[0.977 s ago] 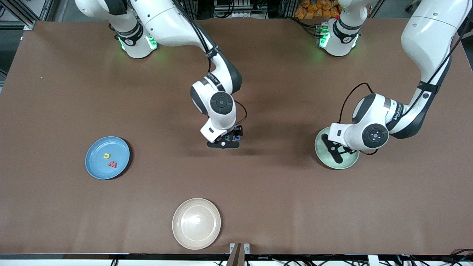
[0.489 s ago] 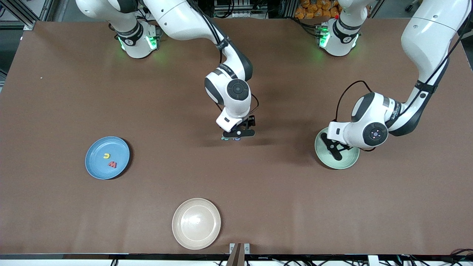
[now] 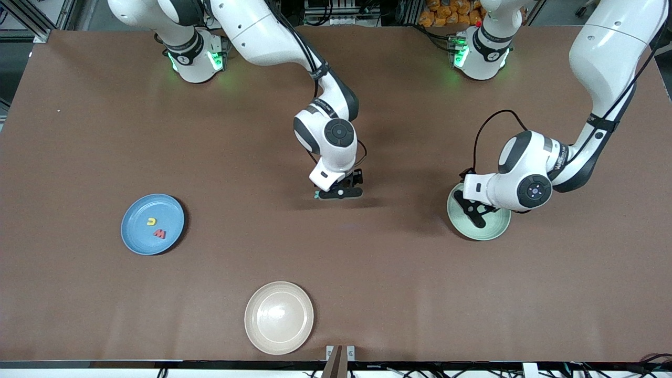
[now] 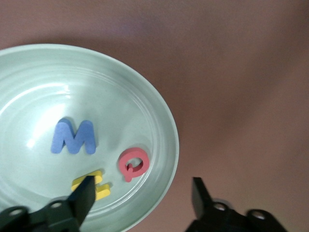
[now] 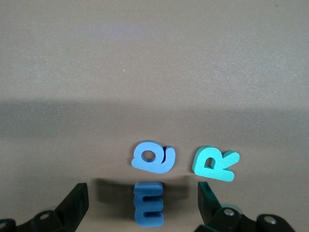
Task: Sort upper and lower case letters into plates
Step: 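Release the q onto the green plate while the right gripper reaches m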
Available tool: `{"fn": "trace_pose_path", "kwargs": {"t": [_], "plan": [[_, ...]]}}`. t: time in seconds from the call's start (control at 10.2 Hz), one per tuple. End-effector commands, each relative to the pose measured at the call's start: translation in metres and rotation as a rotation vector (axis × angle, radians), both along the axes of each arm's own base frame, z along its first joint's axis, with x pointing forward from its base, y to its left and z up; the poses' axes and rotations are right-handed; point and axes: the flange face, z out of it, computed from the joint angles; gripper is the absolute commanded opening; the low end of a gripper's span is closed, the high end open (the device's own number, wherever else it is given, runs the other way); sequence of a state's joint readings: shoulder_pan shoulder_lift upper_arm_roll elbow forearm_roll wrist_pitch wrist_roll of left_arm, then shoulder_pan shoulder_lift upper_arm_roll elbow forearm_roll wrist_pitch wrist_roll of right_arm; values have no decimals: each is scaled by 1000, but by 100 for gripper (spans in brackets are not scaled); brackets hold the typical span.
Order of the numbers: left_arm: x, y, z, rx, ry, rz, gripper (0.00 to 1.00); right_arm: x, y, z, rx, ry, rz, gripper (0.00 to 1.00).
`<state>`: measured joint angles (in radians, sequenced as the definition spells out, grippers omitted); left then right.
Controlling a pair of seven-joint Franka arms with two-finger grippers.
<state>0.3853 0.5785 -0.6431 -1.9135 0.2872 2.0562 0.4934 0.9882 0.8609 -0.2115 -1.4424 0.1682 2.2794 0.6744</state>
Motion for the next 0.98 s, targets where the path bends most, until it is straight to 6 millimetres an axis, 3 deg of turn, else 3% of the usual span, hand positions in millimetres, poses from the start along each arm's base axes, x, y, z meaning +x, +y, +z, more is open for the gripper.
{"fn": "trace_pose_path", "kwargs": {"t": [0.0, 0.49, 0.88], "plan": [[6, -2, 12, -15, -21, 33, 100, 0, 3, -1, -6, -14, -10, 100], [14, -12, 15, -40, 8, 249, 100, -3, -3, -4, 42, -23, -45, 100], [16, -34, 24, -31, 6, 317, 100, -11, -14, 2, 33, -7, -43, 100]]}}
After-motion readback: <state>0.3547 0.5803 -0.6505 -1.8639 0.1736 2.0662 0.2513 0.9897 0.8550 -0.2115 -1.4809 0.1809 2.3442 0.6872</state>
